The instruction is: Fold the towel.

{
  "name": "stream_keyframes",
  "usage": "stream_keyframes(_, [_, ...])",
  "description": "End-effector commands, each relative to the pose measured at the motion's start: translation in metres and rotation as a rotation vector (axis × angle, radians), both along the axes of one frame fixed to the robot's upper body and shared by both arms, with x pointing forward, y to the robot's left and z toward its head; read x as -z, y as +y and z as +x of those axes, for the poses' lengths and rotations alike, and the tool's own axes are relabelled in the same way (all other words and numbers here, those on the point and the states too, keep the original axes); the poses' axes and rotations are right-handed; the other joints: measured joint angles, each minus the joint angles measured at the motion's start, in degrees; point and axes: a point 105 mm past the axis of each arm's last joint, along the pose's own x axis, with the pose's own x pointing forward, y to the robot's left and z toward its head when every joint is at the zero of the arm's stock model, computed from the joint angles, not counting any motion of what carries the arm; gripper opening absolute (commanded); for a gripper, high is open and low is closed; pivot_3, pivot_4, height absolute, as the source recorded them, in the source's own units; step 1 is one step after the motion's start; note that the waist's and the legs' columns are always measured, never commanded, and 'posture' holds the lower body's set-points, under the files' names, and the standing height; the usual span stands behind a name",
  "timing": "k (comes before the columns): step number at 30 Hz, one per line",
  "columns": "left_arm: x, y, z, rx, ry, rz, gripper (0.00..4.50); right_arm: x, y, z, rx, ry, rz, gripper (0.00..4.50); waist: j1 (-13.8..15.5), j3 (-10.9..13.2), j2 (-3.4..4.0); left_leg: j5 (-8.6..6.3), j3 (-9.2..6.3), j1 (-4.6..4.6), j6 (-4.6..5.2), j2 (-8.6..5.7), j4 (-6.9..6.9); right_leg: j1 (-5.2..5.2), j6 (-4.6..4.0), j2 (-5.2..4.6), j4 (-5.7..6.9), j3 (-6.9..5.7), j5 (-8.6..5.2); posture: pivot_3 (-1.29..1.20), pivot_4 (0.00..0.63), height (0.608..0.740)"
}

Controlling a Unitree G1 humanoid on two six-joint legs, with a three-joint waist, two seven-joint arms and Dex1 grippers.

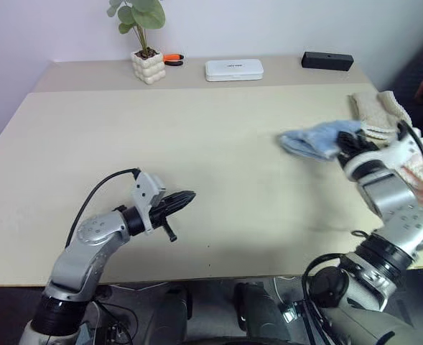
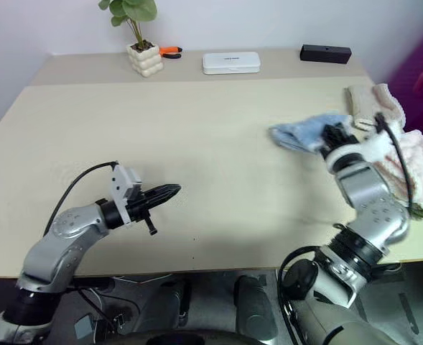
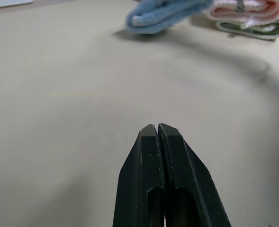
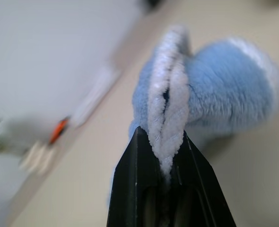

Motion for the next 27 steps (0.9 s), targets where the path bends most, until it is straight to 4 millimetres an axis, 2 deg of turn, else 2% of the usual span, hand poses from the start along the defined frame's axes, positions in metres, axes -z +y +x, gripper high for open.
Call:
stream_keyframes(1, [-0.007,-0.009,-0.002,0.050,-0.045,-0.003,0.00,0.005,-0.012,-0.023,0.112,0.010,0.057,0.06,-0.10,-0.03,0.12,0.00,0.02,0.01,0.00,0.03,0.00,0.00,0.00,0.02,0.02,0.02,0.00,0.00,0.150,0.738])
stream_keyframes(3, [-0.005,-0.011,-0.003,0.067,-0.040,-0.002,0.00,0.014,-0.010,-0.040,0.130,0.042,0.062,0.06,0.02,-0.06,0.30,0.00,0.04,0.01,0.01,0.03,0.01,-0.01,0.00,0.02,0.03,0.06,0.00,0.00,0.150,0.738])
stream_keyframes(5, [-0.004,-0.013,-0.003,0.078,-0.037,-0.001,0.00,0.015,-0.007,-0.049,0.129,0.047,0.068,0.06,0.08,-0.04,0.34,-0.01,0.05,0.01,0.01,0.03,0.02,-0.01,-0.05,0.02,0.03,0.06,-0.04,0.00,0.150,0.738])
stream_keyframes(6, [-0.003,-0.013,-0.003,0.083,-0.035,0.001,0.00,0.015,-0.006,-0.052,0.125,0.044,0.075,0.34,0.05,-0.04,0.35,-0.01,0.05,0.01,0.02,0.03,0.05,0.00,-0.16,0.01,0.03,0.07,-0.10,0.00,0.150,0.738])
stream_keyframes(8, [-0.002,-0.014,-0.002,0.092,-0.033,0.003,0.00,0.012,-0.006,-0.056,0.124,0.034,0.087,0.98,0.04,-0.04,0.35,-0.01,0.06,0.02,0.02,0.03,0.07,0.01,-0.18,0.02,0.00,0.08,-0.11,0.00,0.150,0.738])
stream_keyframes(12, [-0.001,-0.016,-0.001,0.097,-0.034,0.004,0.00,0.007,-0.011,-0.058,0.130,0.027,0.088,2.93,0.09,-0.04,0.35,-0.01,0.07,0.02,0.02,0.04,0.07,0.04,-0.20,0.02,-0.06,0.08,-0.13,0.00,0.150,0.738])
stream_keyframes(15, [-0.001,-0.013,0.001,0.092,-0.036,0.008,0.00,-0.005,-0.024,-0.063,0.139,0.050,-0.104,4.46,0.32,-0.04,0.36,-0.01,0.08,-0.03,0.03,0.03,0.06,0.04,-0.20,0.01,-0.14,0.08,-0.13,0.00,0.150,0.738])
stream_keyframes(19, [-0.001,0.008,0.017,-0.016,-0.065,0.024,0.00,-0.029,-0.050,-0.071,0.182,0.072,-0.426,4.49,0.41,-0.04,0.36,-0.02,0.10,-0.02,0.04,0.02,0.06,0.09,-0.21,0.00,-0.26,0.08,-0.14,0.00,0.150,0.738])
stream_keyframes(20, [-0.002,0.016,0.024,-0.062,-0.082,0.035,0.00,-0.036,-0.053,-0.071,0.178,0.071,-0.506,4.49,0.35,-0.04,0.35,-0.02,0.11,-0.02,0.05,0.02,0.07,0.10,-0.21,0.01,-0.26,0.08,-0.14,0.00,0.150,0.738])
stream_keyframes(22, [-0.005,0.040,0.043,-0.204,-0.131,0.059,0.00,-0.055,-0.046,-0.064,0.106,0.050,-0.722,4.49,0.12,-0.04,0.38,-0.02,0.13,0.04,0.05,0.03,0.07,0.13,-0.21,0.02,-0.26,0.09,-0.14,0.00,0.150,0.738])
stream_keyframes(24, [-0.010,0.063,0.055,-0.315,-0.171,0.065,0.00,-0.067,-0.015,-0.049,-0.084,-0.029,-0.887,4.49,-0.07,-0.03,0.35,-0.02,0.16,0.07,0.05,0.07,0.07,0.13,-0.21,0.06,-0.27,0.11,-0.15,0.00,0.150,0.738])
stream_keyframes(27, [-0.011,0.080,0.056,-0.367,-0.183,0.072,0.00,-0.062,0.040,-0.037,-0.411,-0.129,-1.055,4.49,-0.40,-0.03,0.33,-0.05,0.16,0.08,0.09,0.12,0.06,0.13,-0.19,0.10,-0.26,0.10,-0.14,0.00,0.150,0.738])
